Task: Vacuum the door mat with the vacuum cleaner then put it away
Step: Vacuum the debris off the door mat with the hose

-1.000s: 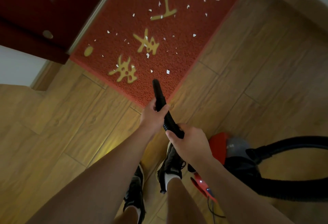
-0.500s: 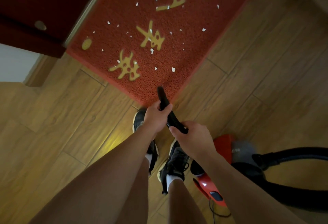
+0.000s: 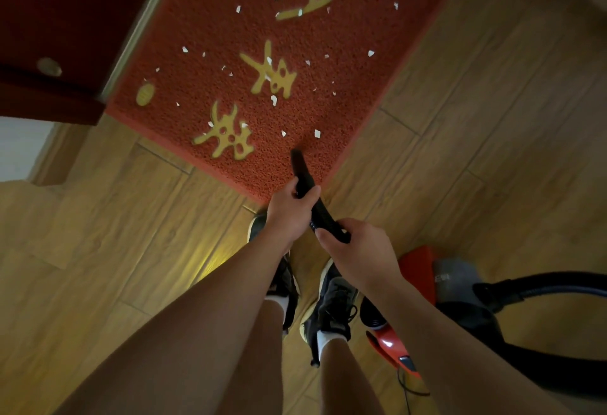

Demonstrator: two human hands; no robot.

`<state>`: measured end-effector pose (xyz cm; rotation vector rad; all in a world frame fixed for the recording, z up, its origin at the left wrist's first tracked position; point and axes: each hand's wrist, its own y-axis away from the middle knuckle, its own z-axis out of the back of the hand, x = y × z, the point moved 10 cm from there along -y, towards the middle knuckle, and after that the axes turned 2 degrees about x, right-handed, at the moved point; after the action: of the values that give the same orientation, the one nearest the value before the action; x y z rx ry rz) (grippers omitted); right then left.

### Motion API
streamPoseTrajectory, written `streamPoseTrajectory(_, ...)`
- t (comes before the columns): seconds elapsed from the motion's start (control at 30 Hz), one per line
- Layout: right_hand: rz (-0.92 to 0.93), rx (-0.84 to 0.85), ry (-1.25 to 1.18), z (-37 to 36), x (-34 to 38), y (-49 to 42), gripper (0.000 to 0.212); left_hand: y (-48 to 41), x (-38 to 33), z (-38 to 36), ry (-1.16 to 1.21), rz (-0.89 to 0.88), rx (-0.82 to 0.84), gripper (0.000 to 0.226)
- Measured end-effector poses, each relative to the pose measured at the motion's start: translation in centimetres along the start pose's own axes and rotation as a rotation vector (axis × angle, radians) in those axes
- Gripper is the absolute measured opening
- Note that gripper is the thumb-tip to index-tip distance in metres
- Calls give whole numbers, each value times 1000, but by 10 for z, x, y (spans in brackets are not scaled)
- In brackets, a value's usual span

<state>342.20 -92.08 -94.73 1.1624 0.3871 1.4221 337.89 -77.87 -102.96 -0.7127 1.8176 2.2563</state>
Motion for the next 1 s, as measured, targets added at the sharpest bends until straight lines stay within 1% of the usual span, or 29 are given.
streamPoseTrajectory(0.07,5,-2,-12,1,7,-4,40,-3,-6,6,-16,-6,-6,34)
streamPoseTrajectory(0.1,6,-3,-22,1,11,-6,41,-4,-10,10,-15,-11,-8,35)
streamPoseTrajectory(0.27,-26,2,-50,-1,23,-19,40,-16,-24,26,-50,-7,-28,60)
streamPoseTrajectory(0.37,-42,2,-46,-1,27,-25,38,-21,-31,31,-72,-25,-28,63)
streamPoseTrajectory(0.5,-49,-11,-18,-1,27,-28,37,-24,-32,32,-73,2,-27,71)
streamPoseTrajectory(0.67,-55,-11,-46,1,22,-27,36,-21,-38,26,-106,-23,-14,66)
streamPoseTrajectory(0.83,-47,-12,-54,10,16,-24,36,-18,-38,13,-95,-2,-4,70)
streamPoseTrajectory(1.0,-43,-7,-96,17,3,-21,36,-12,-44,-2,-80,-11,7,58)
